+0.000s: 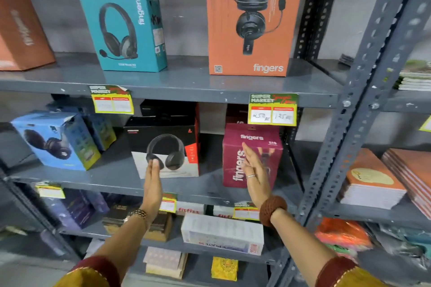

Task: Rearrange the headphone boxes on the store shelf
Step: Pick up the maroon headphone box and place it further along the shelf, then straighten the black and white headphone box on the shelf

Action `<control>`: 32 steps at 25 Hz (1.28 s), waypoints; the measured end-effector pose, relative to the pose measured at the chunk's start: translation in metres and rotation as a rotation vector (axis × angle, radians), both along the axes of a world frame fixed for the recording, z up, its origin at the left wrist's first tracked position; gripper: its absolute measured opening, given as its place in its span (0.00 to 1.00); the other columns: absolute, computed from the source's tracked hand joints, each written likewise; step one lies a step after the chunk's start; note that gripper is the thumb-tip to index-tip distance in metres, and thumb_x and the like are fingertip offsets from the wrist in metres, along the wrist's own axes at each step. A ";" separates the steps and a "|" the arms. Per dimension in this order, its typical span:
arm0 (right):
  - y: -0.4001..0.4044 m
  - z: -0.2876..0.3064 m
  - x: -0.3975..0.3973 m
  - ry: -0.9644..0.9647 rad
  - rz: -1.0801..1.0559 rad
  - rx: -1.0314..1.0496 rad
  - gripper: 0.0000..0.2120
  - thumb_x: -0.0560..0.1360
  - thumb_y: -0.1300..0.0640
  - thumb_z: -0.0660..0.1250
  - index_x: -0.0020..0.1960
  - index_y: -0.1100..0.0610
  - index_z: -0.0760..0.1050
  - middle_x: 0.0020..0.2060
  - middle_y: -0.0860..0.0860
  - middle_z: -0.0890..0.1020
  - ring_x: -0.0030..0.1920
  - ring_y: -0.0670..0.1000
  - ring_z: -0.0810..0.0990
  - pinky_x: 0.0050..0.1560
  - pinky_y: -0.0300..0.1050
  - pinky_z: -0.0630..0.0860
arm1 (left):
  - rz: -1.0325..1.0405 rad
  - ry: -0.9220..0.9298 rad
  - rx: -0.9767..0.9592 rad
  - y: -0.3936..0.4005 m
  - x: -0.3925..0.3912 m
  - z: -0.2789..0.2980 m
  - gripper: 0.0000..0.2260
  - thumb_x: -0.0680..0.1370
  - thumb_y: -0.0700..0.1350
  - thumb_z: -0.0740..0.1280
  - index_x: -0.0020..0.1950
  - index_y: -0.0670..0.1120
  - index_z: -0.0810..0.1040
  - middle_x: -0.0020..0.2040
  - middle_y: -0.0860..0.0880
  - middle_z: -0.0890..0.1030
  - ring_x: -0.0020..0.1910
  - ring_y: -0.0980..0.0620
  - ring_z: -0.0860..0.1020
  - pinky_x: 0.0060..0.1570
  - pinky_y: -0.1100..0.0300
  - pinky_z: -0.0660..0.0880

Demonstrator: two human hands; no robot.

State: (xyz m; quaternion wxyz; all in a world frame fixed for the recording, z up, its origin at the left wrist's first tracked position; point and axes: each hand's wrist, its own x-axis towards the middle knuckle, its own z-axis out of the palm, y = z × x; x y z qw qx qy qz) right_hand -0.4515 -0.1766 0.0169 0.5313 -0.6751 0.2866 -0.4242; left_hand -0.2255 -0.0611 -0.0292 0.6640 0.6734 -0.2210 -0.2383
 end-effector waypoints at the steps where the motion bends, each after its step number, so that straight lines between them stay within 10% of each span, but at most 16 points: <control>1: 0.003 0.000 0.014 0.009 0.022 0.011 0.24 0.78 0.64 0.55 0.72 0.49 0.62 0.72 0.46 0.64 0.70 0.46 0.65 0.69 0.41 0.64 | 0.034 -0.015 -0.003 0.006 0.017 0.002 0.36 0.73 0.69 0.52 0.76 0.51 0.59 0.77 0.52 0.61 0.75 0.52 0.59 0.75 0.51 0.51; 5: 0.001 0.003 0.085 0.030 0.079 0.107 0.22 0.79 0.61 0.54 0.72 0.51 0.62 0.73 0.49 0.65 0.72 0.47 0.64 0.69 0.40 0.61 | 0.099 -0.042 0.027 0.017 0.080 0.017 0.31 0.78 0.64 0.50 0.77 0.51 0.54 0.78 0.55 0.55 0.76 0.55 0.55 0.69 0.61 0.50; 21: 0.002 -0.034 0.215 0.123 -0.257 0.497 0.25 0.80 0.56 0.51 0.75 0.59 0.52 0.71 0.51 0.61 0.71 0.53 0.61 0.75 0.56 0.56 | -0.347 0.022 0.102 0.010 0.178 0.035 0.48 0.62 0.77 0.47 0.77 0.56 0.48 0.79 0.57 0.50 0.77 0.54 0.51 0.76 0.50 0.47; 32: 0.025 -0.012 0.213 0.077 -0.236 0.309 0.25 0.79 0.57 0.54 0.75 0.50 0.55 0.75 0.48 0.59 0.73 0.46 0.61 0.73 0.43 0.56 | -0.350 0.000 0.086 0.010 0.192 0.015 0.45 0.64 0.75 0.46 0.77 0.57 0.44 0.79 0.57 0.47 0.78 0.56 0.48 0.77 0.50 0.45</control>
